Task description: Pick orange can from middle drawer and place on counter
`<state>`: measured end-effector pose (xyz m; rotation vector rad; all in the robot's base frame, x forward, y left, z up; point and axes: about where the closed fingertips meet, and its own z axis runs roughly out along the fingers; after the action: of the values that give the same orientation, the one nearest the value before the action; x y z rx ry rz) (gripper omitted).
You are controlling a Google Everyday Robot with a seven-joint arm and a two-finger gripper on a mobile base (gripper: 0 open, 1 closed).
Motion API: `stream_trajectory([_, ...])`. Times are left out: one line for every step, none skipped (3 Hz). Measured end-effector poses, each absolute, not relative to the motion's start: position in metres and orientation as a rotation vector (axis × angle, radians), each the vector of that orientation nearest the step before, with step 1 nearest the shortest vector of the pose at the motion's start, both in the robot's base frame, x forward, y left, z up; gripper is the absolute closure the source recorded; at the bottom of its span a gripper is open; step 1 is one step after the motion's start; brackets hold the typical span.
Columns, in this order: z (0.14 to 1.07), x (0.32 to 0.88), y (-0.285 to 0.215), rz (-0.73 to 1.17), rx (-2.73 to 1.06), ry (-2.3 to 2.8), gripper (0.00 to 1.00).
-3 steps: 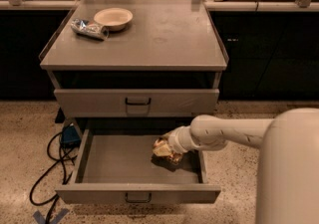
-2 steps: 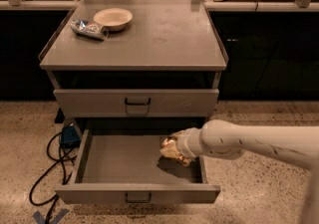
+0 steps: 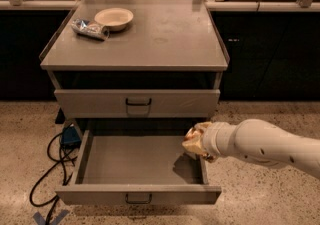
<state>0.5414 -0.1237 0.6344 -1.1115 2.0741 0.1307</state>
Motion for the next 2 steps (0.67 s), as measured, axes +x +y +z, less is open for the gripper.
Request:
stream_trajectory([0.6382, 0.541, -0.1213, 0.128, -1.117, 2.068, 1.0])
stream_trajectory([0.6417, 0.5439, -0.115, 0.108, -1.145, 2.057, 1.0])
